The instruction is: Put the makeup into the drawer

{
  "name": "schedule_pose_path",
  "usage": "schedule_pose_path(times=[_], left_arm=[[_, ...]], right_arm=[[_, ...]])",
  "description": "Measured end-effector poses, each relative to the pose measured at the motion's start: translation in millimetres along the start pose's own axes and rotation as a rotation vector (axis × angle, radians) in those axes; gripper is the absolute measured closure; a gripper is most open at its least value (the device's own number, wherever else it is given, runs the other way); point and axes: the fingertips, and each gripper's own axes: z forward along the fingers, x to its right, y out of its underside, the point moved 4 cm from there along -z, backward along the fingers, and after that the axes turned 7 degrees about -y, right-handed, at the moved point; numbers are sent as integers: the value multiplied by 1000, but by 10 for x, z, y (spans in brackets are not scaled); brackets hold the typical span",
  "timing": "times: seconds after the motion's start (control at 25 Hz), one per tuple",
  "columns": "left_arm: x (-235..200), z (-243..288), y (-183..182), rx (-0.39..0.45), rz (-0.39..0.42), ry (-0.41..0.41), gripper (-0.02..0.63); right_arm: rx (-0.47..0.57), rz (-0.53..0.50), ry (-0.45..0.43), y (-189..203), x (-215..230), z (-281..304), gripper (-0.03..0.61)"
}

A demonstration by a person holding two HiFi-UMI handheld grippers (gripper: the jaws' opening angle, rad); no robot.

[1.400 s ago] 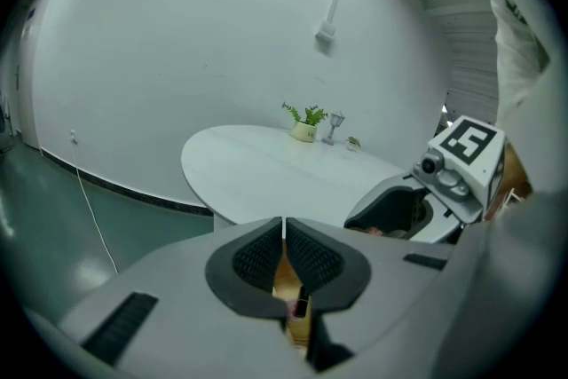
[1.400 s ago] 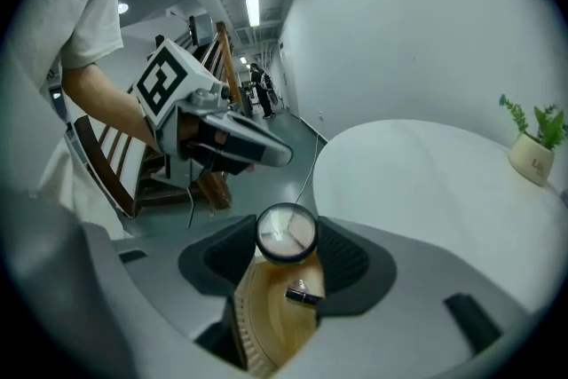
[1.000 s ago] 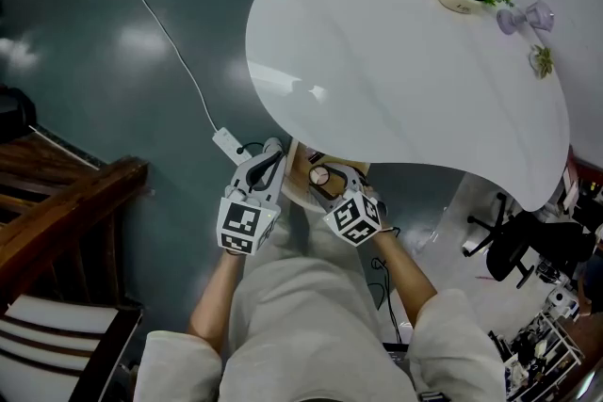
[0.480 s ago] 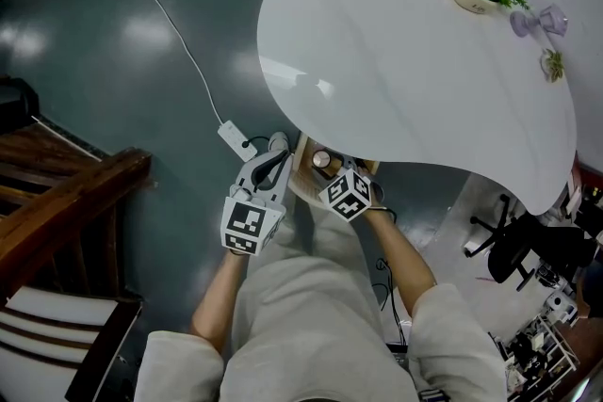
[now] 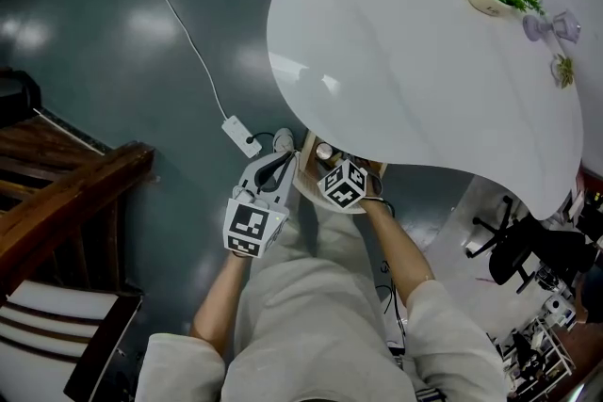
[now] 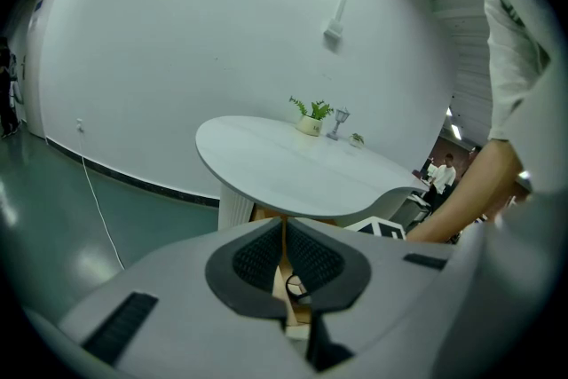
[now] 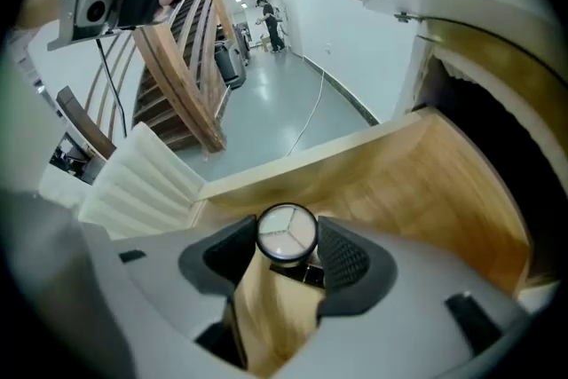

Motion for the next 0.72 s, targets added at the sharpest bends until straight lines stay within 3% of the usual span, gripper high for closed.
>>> schedule_pose_path(times=[0.72], left_arm=[[-154,-47,132,-22,-19,-22,597]], right_arm=[[-106,49,41,228,213,452,364]])
